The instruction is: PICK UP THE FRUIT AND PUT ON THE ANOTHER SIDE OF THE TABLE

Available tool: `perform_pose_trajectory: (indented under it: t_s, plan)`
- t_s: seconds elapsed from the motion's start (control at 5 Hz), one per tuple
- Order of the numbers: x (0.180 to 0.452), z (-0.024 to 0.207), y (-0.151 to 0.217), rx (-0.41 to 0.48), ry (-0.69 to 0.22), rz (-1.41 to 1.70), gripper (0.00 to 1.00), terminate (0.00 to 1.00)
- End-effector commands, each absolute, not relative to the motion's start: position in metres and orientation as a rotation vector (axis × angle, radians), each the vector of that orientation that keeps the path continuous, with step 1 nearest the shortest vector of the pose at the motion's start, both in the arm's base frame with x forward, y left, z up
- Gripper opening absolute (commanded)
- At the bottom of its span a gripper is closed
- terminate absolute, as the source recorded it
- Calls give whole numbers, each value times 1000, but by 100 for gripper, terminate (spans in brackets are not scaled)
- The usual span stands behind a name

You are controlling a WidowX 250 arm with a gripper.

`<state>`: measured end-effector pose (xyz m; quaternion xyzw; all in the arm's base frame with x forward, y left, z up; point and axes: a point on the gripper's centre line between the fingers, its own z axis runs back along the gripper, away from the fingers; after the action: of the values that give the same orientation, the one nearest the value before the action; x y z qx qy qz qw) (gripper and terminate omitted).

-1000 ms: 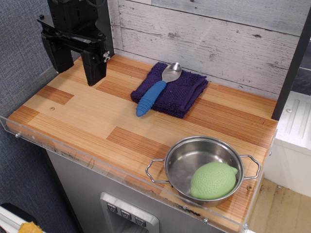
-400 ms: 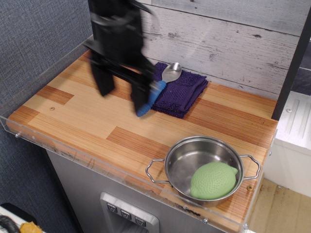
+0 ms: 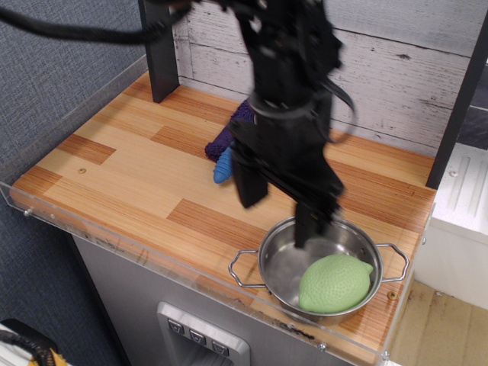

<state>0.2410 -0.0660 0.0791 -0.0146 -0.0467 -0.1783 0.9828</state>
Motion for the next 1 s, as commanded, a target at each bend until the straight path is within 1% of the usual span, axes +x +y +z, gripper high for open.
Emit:
perform_pose_trajectory:
  t_s: [0.0, 0.4, 0.8]
  plan:
    - [234, 67, -89, -17, -110, -425, 100, 0]
    - [239, 49, -94, 1, -85, -443, 100, 0]
    - [243, 32, -85, 16, -59, -426, 100, 0]
